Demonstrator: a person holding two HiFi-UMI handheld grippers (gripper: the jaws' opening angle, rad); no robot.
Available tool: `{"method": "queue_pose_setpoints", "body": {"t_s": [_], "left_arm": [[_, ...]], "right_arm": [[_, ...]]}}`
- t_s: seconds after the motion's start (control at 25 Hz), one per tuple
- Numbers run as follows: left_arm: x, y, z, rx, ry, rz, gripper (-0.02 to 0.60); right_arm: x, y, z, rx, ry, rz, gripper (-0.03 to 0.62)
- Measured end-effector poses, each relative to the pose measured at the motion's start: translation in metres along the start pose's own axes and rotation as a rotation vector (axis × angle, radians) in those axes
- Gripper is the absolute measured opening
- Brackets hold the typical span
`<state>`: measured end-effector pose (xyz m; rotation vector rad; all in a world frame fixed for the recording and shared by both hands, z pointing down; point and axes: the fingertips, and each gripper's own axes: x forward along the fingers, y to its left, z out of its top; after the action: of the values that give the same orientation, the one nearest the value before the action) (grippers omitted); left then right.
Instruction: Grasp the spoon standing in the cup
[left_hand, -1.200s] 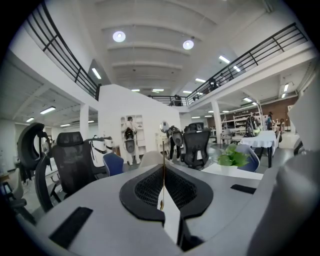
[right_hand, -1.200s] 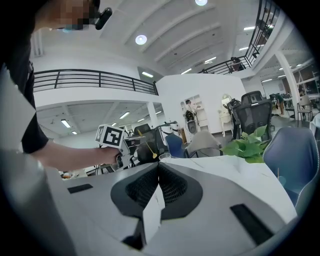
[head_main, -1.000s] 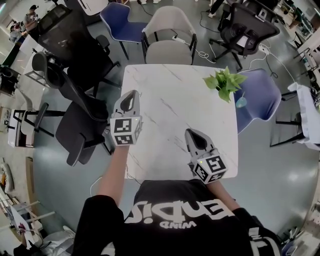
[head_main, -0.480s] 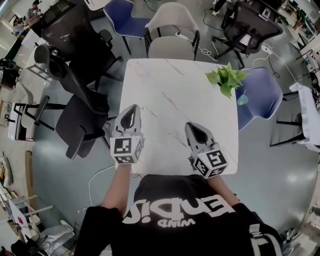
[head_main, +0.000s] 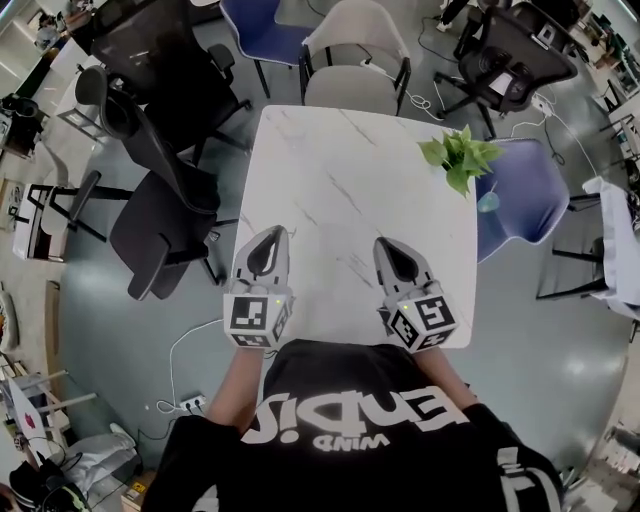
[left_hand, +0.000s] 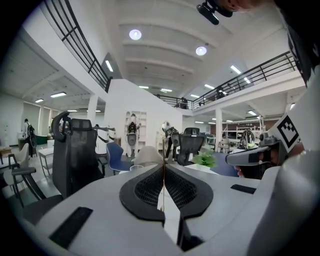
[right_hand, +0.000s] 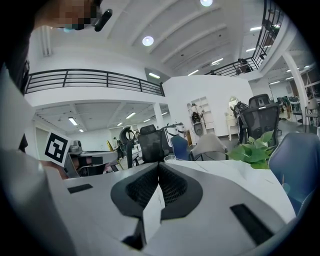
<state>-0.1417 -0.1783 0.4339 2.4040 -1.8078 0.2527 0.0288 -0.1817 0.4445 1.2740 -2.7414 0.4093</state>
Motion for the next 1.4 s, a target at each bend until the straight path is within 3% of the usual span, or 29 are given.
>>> {"method": "queue_pose_setpoints", "body": {"t_s": [0.44,1.4], "left_arm": [[-0.018,-0.01,-0.008,-0.043,0.005,0.02,0.02],[-0.018,-0.011,-0.004,-0.043,0.01,-0.011,0.02]], "right_arm": [[0.0,0.002,-0.002,-0.016,0.007,0.013,0.012],[0.002,0.002,-0.004,-0.011,0.015,0.007,0.012]]}}
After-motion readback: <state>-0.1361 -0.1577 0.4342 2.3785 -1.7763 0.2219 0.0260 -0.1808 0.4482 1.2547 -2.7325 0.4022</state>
